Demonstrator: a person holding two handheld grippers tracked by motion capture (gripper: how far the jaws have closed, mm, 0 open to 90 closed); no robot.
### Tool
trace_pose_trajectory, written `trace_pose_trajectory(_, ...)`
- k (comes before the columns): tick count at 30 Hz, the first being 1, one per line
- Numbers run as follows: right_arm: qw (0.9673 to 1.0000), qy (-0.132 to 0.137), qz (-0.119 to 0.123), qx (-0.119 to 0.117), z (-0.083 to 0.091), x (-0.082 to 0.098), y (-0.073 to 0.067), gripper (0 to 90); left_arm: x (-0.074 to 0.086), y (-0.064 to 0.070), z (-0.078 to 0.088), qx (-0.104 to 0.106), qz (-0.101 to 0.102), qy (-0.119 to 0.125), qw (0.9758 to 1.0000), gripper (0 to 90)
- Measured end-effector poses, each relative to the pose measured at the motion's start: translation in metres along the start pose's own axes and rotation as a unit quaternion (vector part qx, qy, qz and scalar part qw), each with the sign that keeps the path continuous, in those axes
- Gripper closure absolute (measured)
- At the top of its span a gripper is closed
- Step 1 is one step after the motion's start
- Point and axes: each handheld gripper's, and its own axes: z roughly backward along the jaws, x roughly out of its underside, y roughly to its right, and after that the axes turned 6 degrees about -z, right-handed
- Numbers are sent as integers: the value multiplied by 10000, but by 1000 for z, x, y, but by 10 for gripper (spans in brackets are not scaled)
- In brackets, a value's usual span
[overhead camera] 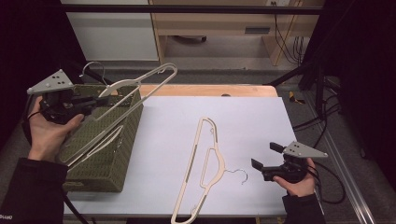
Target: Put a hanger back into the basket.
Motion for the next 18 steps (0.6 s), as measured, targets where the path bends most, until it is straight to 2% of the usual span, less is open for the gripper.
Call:
trace_pose_trajectory(11, 10000, -26, 24, 9, -1, 1, 0, 54, 22, -28, 10, -295, 119, -187, 9993, 857)
trace_pose_trajectory(18, 10000, -48, 40, 10, -2, 1, 0, 53, 38, -38, 9, -437, -87, -450, 9980, 856)
